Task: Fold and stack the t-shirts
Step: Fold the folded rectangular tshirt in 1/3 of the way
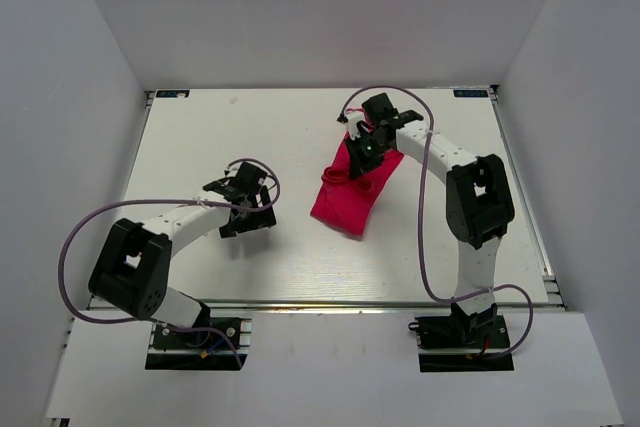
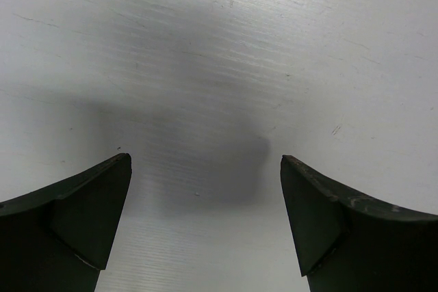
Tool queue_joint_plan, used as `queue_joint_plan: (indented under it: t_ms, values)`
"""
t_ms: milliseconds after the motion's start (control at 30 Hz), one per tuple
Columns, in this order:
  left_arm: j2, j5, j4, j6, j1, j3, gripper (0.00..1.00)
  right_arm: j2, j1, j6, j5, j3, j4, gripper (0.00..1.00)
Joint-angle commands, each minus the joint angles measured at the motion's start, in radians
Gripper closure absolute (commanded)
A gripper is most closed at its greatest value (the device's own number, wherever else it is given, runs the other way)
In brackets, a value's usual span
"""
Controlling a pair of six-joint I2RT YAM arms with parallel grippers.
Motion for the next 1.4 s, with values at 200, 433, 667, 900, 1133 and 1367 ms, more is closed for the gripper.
queue_joint_plan:
  t_ms: [200,433,667,900,1133,1367]
  values:
    - [0.032,0.033,0.030,0.004,0.003,0.040,0.00,-0.115,-0.014,-0.123,-0.187,-0.011,0.010,1.00]
    - [0.050,0.045,0.039,0.014,0.003,0.049,0.00,-0.089,-0.022,-0.137,-0.155,0.003,0.018,1.00]
    - [0.050,0.045,0.039,0.014,0.003,0.049,0.00,0.035,-0.040,-0.080,-0.075,0.068,-0.008,1.00]
    - [0.068,0.045,0.030,0.014,0.003,0.067,0.00,0.120,-0.059,-0.016,0.086,0.168,-0.004,0.84]
    - [0.050,0.054,0.030,0.023,0.003,0.077,0.00,0.123,-0.083,-0.009,0.291,0.262,0.032,0.19]
    - [0.021,0.074,0.040,0.023,0.003,0.067,0.00,-0.008,-0.076,0.000,0.275,0.133,0.064,0.10]
